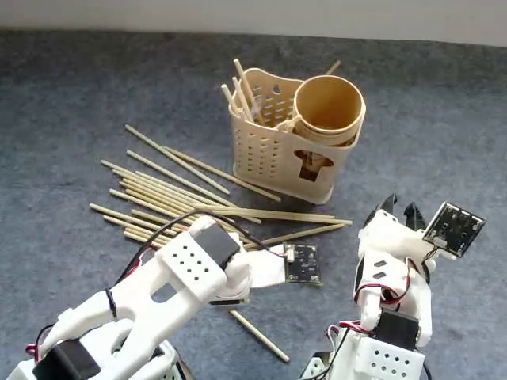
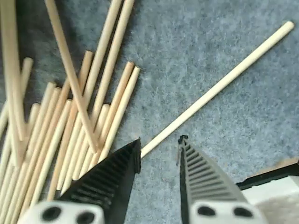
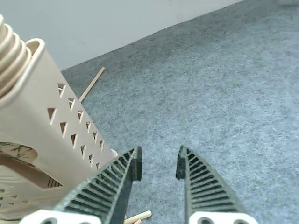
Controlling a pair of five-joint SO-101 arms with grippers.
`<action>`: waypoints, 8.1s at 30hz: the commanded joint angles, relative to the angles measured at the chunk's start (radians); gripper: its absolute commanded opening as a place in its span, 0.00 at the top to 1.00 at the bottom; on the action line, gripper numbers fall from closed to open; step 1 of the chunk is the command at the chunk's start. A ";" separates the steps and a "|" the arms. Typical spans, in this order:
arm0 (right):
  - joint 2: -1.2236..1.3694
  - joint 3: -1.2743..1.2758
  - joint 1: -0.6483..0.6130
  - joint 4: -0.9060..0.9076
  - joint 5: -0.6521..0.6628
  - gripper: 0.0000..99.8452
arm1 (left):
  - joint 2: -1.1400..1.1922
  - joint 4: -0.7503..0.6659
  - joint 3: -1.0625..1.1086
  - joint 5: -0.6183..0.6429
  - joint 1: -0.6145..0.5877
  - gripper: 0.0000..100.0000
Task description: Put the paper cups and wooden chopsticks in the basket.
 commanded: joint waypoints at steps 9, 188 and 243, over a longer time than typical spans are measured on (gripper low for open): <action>-0.018 -0.005 0.008 -0.036 -0.008 0.87 | -0.015 -0.193 0.185 -0.084 0.007 0.86; -0.018 -0.005 0.002 -0.041 -0.008 0.87 | -0.113 -0.282 0.025 0.362 -0.216 0.88; -0.018 -0.005 0.004 -0.041 -0.008 0.87 | 0.908 -0.160 -0.722 0.361 -0.073 0.99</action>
